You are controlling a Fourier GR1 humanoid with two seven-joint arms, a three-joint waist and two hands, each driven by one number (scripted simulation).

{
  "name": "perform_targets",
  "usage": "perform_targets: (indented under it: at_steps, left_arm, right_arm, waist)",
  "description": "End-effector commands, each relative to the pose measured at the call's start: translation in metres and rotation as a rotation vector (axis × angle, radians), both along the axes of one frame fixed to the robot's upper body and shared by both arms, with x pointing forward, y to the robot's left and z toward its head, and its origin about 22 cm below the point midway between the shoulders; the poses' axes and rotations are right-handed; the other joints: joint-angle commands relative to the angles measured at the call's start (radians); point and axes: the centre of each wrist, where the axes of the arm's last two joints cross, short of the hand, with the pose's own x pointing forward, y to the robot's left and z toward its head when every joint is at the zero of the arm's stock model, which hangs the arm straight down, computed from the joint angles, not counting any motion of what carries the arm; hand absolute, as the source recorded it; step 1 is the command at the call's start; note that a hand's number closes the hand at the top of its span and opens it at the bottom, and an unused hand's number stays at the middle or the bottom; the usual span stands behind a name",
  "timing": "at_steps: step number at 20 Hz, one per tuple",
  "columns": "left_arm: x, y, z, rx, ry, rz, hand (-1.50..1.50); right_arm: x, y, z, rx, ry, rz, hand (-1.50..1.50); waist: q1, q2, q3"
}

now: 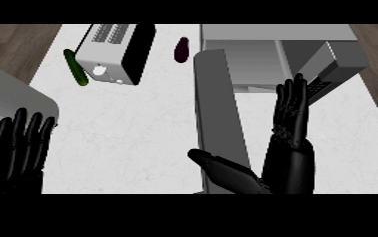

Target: Pick up the milk, place it into the microwave and close the microwave

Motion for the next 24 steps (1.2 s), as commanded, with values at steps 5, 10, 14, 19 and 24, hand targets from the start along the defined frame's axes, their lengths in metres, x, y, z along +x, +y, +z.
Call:
perform_targets:
  at_steps: [5, 10, 14, 19, 24]
  left_arm:
    - [-0.021, 0.013, -0.008, -0.009, 0.007, -0.002, -1.5]
    - [-0.037, 0.017, -0.015, -0.006, -0.005, -0.011, -1.5]
    - [-0.042, 0.015, -0.005, 0.002, -0.013, -0.006, -1.5]
    - [-0.028, 0.014, -0.001, -0.002, 0.007, -0.012, -1.5]
    - [-0.049, 0.019, -0.006, -0.012, -0.006, -0.005, -1.5]
  right_arm:
    - [0.007, -0.012, -0.018, -0.026, 0.082, -0.117, -1.5]
    - [0.025, -0.03, -0.05, 0.009, 0.107, -0.181, -1.5]
    - [0.008, -0.063, -0.062, 0.061, 0.122, -0.202, -1.5]
    - [-0.006, -0.067, -0.092, 0.041, 0.157, -0.245, -1.5]
    - [-0.025, -0.092, -0.121, 0.028, 0.195, -0.287, -1.5]
  waist:
    - [0.0, 0.0, 0.0]
    - [0.004, 0.001, 0.001]
    - [-0.001, 0.001, 0.001]
    - [-0.006, 0.001, 0.001]
    - [-0.003, -0.001, 0.001]
